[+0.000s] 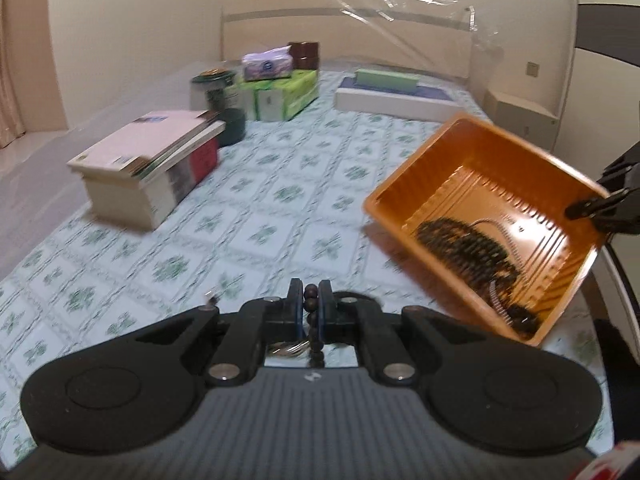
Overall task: Organize jewelry
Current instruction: 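Carry the dark bead bracelet into the tray and open the left tool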
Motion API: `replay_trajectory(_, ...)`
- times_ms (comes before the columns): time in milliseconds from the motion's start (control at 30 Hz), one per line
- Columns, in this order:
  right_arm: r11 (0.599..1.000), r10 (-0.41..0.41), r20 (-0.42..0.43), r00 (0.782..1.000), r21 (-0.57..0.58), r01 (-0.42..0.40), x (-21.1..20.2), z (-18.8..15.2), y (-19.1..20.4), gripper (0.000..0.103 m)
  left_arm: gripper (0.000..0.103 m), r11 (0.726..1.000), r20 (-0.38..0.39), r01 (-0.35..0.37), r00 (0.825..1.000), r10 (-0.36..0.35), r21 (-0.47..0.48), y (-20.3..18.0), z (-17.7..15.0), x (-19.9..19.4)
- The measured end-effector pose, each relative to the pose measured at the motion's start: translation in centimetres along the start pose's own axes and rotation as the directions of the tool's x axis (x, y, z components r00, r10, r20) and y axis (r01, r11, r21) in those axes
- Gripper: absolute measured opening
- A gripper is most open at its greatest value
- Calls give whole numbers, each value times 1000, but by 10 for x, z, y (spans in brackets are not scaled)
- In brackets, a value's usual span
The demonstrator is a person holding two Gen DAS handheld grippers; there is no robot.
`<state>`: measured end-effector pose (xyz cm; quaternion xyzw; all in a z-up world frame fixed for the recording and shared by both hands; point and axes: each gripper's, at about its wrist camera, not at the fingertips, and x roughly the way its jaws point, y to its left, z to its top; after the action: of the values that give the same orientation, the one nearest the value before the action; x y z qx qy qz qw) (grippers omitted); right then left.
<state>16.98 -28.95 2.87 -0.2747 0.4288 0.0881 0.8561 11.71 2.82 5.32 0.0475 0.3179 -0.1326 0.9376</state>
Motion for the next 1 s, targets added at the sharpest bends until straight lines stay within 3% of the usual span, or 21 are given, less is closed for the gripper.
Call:
replay_trajectory(367,1000,8,2,1000,-8,-8,3,1,0,5,6,989,17,145,989,-146,40,-62,29,16)
replay_trajectory(700,999,13,1,1000,-38,-13,4,2,0,5,6,952,-21,304,953,-303,49,-115,43,44)
replay_trajectory(1000,999,18,6,1000,-41,-18,4,2,-1,5,6,932,-67,355,934,-351,77,-150,43,62)
